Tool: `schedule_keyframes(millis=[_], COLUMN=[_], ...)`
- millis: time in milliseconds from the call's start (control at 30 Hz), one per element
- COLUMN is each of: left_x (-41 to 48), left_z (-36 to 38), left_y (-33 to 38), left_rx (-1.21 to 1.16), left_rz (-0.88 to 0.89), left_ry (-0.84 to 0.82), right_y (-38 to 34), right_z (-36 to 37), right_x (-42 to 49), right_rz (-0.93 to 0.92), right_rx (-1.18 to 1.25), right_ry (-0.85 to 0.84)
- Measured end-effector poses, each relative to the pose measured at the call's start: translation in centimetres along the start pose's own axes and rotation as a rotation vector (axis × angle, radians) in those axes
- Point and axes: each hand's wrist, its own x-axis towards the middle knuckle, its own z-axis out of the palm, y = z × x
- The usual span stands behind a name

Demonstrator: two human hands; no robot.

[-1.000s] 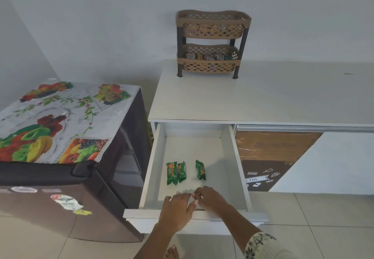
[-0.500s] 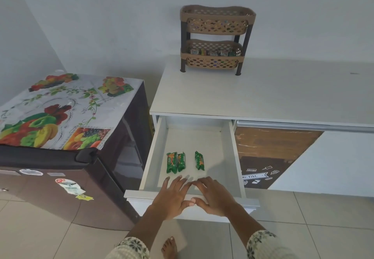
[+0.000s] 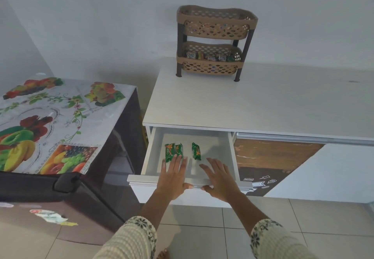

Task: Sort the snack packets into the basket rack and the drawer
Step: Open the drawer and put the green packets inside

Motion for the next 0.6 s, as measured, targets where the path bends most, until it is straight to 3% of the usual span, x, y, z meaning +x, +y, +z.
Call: schedule_keyframes(millis=[367, 600], left_x=[10.6, 16.0], left_z=[-3.7, -4.7], left_y=[-2.9, -6.1], left_rx=[0.017, 0.104], left_rz=[-0.054, 0.096], left_ry=[-0.003, -0.011], right_y=[2.2, 3.8], right_z=[-2.5, -3.8], right_x=[11.1, 16.2], right_rz=[0.222, 0.246], right_rx=[-0.075, -0.117], right_ry=[-0.122, -0.096])
